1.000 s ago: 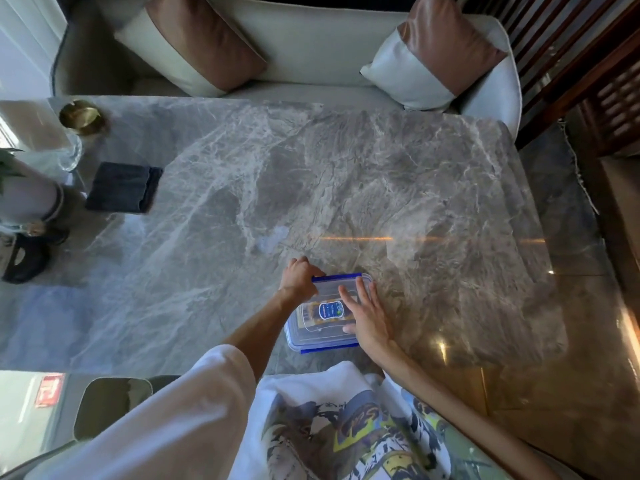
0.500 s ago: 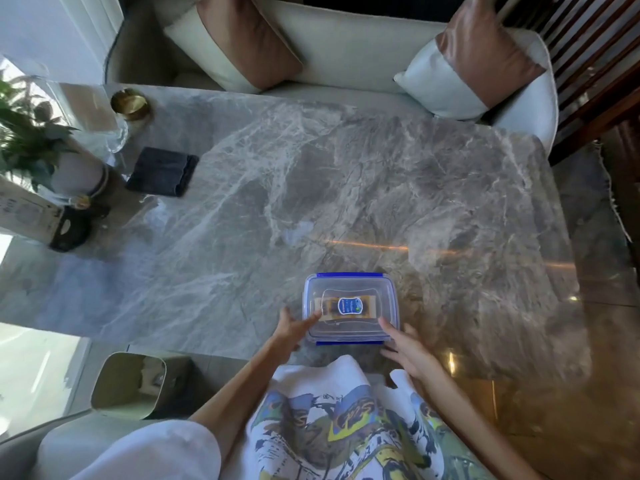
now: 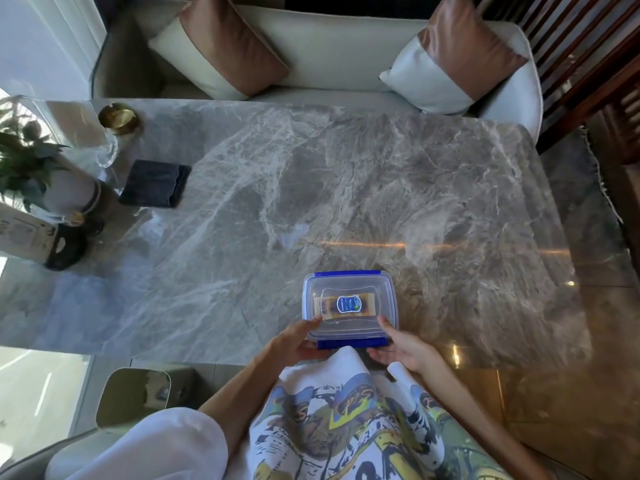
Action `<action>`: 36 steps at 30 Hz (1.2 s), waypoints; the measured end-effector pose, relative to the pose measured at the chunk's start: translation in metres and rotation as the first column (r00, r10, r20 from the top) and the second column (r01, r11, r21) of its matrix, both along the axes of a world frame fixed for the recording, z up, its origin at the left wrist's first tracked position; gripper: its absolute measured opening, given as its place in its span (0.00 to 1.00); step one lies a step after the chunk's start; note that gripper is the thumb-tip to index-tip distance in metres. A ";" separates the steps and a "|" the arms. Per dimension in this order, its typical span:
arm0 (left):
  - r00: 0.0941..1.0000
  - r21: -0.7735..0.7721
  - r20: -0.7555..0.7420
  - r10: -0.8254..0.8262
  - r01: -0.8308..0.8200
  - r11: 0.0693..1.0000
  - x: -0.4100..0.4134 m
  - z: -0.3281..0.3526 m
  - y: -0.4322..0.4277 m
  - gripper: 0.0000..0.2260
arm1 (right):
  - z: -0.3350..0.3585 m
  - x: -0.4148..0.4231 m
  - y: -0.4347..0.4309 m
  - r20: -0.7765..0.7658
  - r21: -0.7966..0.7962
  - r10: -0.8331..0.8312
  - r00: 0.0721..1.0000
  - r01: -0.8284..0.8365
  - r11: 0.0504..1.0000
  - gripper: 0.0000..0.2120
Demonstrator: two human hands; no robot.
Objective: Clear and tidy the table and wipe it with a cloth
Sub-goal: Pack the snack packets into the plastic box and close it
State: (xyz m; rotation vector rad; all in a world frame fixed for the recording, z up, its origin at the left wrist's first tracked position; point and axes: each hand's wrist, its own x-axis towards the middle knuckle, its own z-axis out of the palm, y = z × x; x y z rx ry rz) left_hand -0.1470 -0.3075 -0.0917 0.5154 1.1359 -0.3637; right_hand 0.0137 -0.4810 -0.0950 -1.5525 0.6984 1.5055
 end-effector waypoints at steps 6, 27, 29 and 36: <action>0.996 0.022 -0.015 0.083 -0.082 0.996 0.008 0.008 -0.003 0.22 | 0.001 0.001 0.003 0.004 0.032 -0.035 0.999 0.035 0.999 0.24; 0.305 0.696 -0.676 -0.671 0.564 -0.445 0.009 -0.023 -0.024 0.44 | -0.014 -0.014 -0.014 0.604 -0.698 0.681 -0.414 -0.687 0.201 0.44; 0.312 0.697 -0.682 -0.661 0.549 -0.461 0.007 -0.026 -0.022 0.42 | -0.015 -0.018 -0.012 0.630 -0.703 0.661 -0.409 -0.662 0.260 0.42; 0.708 0.908 -0.360 -0.607 0.415 -0.054 -0.002 -0.019 -0.021 0.37 | -0.003 -0.001 -0.015 0.780 -0.441 0.622 -0.069 -0.766 0.468 0.35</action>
